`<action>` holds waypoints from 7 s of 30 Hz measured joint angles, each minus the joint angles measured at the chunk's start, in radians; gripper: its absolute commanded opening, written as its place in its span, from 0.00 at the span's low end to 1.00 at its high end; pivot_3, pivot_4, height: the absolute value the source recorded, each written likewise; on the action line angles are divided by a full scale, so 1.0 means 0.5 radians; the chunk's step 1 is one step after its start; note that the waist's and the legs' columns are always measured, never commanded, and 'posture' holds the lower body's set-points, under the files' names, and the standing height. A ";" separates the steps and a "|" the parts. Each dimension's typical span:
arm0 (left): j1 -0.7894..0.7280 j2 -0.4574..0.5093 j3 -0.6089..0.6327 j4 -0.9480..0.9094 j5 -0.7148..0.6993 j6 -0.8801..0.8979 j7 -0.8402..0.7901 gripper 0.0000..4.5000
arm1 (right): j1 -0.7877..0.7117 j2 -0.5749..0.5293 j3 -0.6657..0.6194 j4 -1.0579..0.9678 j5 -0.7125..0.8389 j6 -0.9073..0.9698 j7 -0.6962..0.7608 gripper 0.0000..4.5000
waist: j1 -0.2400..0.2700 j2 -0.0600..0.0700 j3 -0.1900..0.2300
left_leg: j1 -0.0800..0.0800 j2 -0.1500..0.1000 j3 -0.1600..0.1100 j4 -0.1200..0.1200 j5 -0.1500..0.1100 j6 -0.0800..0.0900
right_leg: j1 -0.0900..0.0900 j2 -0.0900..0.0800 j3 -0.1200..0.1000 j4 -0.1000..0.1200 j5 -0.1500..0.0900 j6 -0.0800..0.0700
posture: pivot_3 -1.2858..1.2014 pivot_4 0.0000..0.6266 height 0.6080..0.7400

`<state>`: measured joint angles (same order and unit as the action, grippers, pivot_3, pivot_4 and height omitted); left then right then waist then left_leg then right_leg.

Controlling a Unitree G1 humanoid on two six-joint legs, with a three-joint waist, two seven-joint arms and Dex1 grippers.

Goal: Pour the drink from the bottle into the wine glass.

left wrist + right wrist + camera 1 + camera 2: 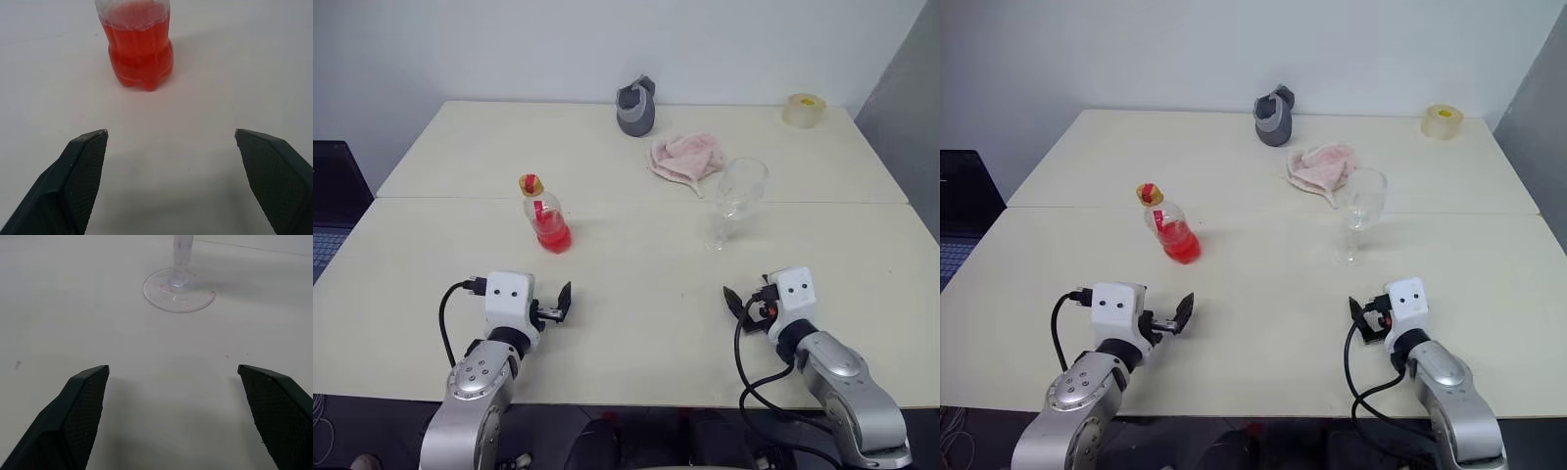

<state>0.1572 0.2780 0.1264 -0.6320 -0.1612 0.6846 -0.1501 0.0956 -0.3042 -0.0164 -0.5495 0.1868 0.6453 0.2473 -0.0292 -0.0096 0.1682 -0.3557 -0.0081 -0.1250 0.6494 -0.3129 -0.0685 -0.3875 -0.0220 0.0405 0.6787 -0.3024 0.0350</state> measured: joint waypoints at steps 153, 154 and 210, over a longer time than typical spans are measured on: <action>-0.517 0.135 -0.229 0.857 0.037 -0.812 -0.518 0.46 | -1.237 0.052 0.387 0.365 0.449 0.115 0.607 1.00 | 0.016 0.003 -0.003 | -0.009 -0.004 -0.012 0.027 -0.001 0.006 | 0.001 -0.001 -0.006 0.004 0.009 0.001 | 0.52 0.24 1.00; -0.527 0.132 -0.246 0.861 0.037 -0.818 -0.542 0.46 | -1.263 0.080 0.387 0.392 0.469 0.115 0.628 1.00 | 0.017 0.003 -0.003 | -0.009 -0.004 -0.012 0.027 -0.001 0.006 | 0.001 -0.001 -0.006 0.004 0.009 0.001 | 0.52 0.24 1.00; -0.486 0.575 -0.503 0.558 -0.190 -1.001 -1.289 0.46 | -2.099 0.165 0.683 1.410 0.528 -0.315 2.094 0.56 | -0.020 0.011 0.004 | -0.014 0.001 -0.013 0.025 -0.001 0.010 | -0.006 -0.001 -0.007 0.002 0.013 -0.005 | 0.52 0.24 1.00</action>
<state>-0.0858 0.5657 -0.1250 -0.3532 -0.2562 0.1841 -0.7945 -0.9538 -0.2218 0.3252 0.1557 0.4507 0.4879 1.2942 -0.0390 -0.0039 0.1704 -0.3626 -0.0078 -0.1317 0.6619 -0.3136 -0.0637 -0.3907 -0.0225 0.0368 0.6798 -0.2961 0.0325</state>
